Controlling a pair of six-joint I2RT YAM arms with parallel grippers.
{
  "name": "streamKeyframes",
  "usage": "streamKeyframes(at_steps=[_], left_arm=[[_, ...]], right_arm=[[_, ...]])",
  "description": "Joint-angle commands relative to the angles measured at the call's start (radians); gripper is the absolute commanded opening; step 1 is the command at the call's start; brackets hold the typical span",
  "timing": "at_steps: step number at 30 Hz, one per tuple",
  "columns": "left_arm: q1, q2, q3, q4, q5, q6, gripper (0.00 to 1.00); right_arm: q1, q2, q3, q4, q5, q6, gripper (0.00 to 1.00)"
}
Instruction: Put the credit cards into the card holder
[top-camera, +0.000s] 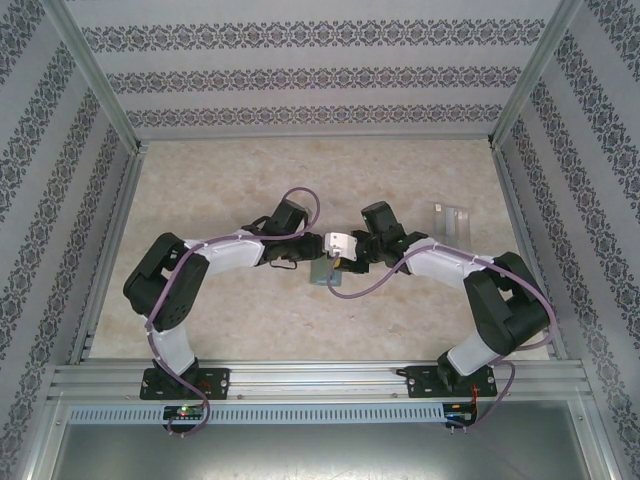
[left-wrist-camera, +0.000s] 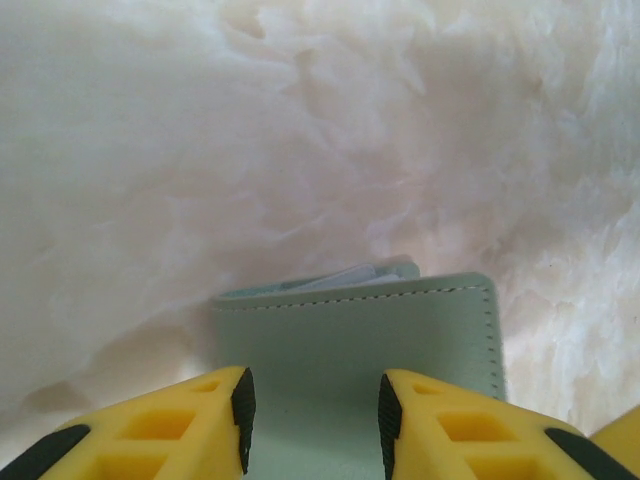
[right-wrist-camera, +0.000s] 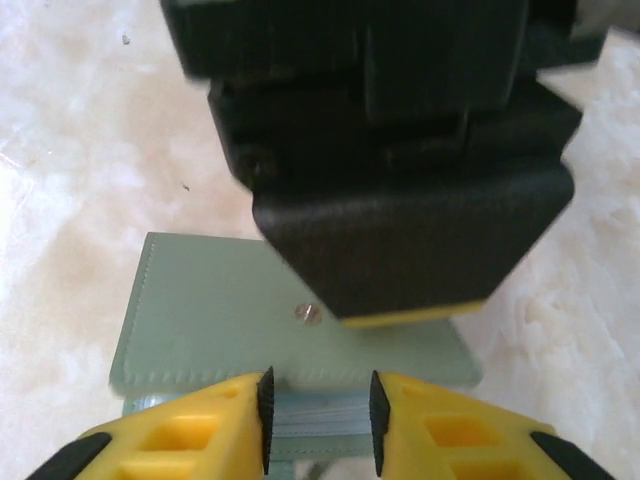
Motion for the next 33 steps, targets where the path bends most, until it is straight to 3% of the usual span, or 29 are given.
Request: streamKeyframes(at_steps=[1, 4, 5, 9, 11, 13, 14, 17, 24, 29, 33], left_arm=[[-0.028, 0.041, 0.063, -0.084, -0.007, 0.06, 0.4], [-0.039, 0.069, 0.091, -0.115, -0.011, 0.075, 0.4], [-0.038, 0.078, 0.097, -0.123, -0.012, 0.077, 0.4], [-0.038, 0.108, 0.108, -0.132, -0.002, 0.072, 0.39], [-0.038, 0.124, 0.11, -0.13, 0.001, 0.068, 0.39], [-0.037, 0.139, 0.123, -0.142, 0.01, 0.067, 0.39], [-0.037, 0.144, 0.127, -0.148, 0.013, 0.065, 0.39], [-0.036, 0.151, 0.126, -0.155, 0.017, 0.056, 0.39], [0.012, 0.116, 0.071, -0.059, 0.195, -0.071, 0.38], [0.025, 0.043, 0.064, -0.033, 0.302, -0.11, 0.31], [0.023, 0.011, 0.062, -0.057, 0.325, -0.108, 0.25]], right_arm=[[-0.026, -0.056, -0.036, 0.121, 0.005, 0.161, 0.56], [-0.046, -0.106, -0.033, 0.139, 0.074, 0.397, 0.63], [-0.045, -0.125, -0.043, 0.136, 0.09, 0.436, 0.95], [-0.048, -0.24, -0.093, 0.158, 0.194, 0.739, 0.98], [-0.049, -0.298, -0.117, 0.168, 0.374, 0.981, 0.98], [-0.07, -0.349, -0.074, -0.056, 0.619, 1.355, 0.98], [-0.095, -0.363, -0.054, -0.176, 0.625, 1.494, 0.98], [-0.168, -0.373, -0.098, -0.188, 0.392, 1.614, 0.95], [-0.105, -0.297, -0.118, -0.215, 0.225, 1.782, 0.75], [-0.074, -0.198, -0.084, -0.209, 0.192, 1.777, 0.57], [-0.054, -0.13, -0.077, -0.153, 0.129, 1.804, 0.5]])
